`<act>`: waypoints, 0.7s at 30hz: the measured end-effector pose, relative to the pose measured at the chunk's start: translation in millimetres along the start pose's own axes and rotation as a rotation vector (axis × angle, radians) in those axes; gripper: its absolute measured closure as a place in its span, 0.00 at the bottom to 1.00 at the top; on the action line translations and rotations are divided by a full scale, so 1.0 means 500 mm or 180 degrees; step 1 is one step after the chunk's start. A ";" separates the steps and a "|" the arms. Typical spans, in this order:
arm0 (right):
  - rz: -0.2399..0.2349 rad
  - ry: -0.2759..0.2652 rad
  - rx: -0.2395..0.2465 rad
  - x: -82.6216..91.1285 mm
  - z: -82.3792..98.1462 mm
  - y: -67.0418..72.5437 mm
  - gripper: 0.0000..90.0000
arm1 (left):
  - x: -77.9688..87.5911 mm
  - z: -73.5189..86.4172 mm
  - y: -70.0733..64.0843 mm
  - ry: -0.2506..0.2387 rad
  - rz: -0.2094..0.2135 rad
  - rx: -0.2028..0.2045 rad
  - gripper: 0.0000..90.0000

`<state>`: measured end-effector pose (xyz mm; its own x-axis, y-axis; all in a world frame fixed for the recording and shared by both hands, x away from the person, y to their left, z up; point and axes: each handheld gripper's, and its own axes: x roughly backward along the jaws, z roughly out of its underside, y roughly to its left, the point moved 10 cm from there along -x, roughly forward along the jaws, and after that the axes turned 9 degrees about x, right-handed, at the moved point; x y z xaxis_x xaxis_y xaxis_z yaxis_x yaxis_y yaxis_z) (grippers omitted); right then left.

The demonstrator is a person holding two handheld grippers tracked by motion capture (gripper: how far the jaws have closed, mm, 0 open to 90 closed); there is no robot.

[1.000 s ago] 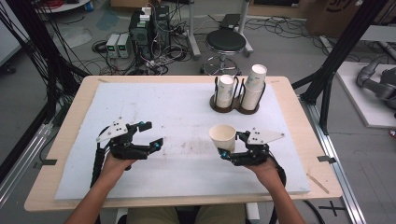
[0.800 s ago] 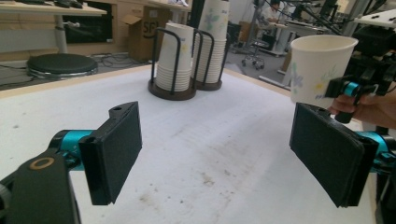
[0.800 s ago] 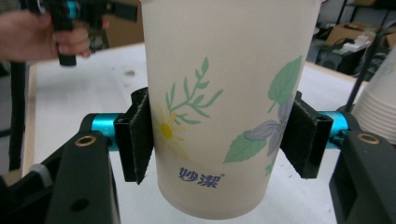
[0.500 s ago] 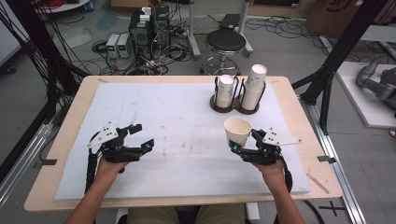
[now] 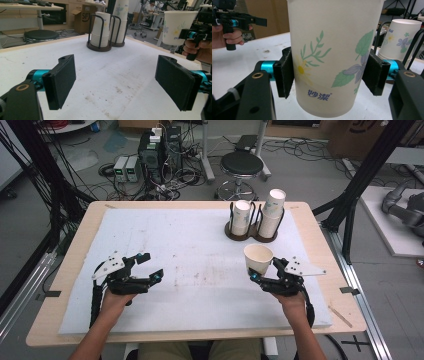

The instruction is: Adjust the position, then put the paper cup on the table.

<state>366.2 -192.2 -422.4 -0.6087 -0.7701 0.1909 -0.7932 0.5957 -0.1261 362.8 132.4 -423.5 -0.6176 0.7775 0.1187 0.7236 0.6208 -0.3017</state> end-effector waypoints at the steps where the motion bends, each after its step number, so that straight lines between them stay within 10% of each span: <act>1: 0.0006 -0.0003 0.0001 0.000 0.000 -0.001 0.39 | 0.000 0.001 0.000 0.0007 0.0000 -0.0001 0.19; 21: 0.0001 0.0080 0.0003 -0.069 0.003 -0.007 0.39 | 0.004 -0.006 0.010 -0.0031 -0.0040 0.0012 0.19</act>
<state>389.9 -168.0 -430.2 -0.6083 -0.7640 0.2151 -0.7931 0.5957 -0.1270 366.4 137.4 -421.8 -0.6296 0.7686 0.1133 0.7146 0.6301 -0.3038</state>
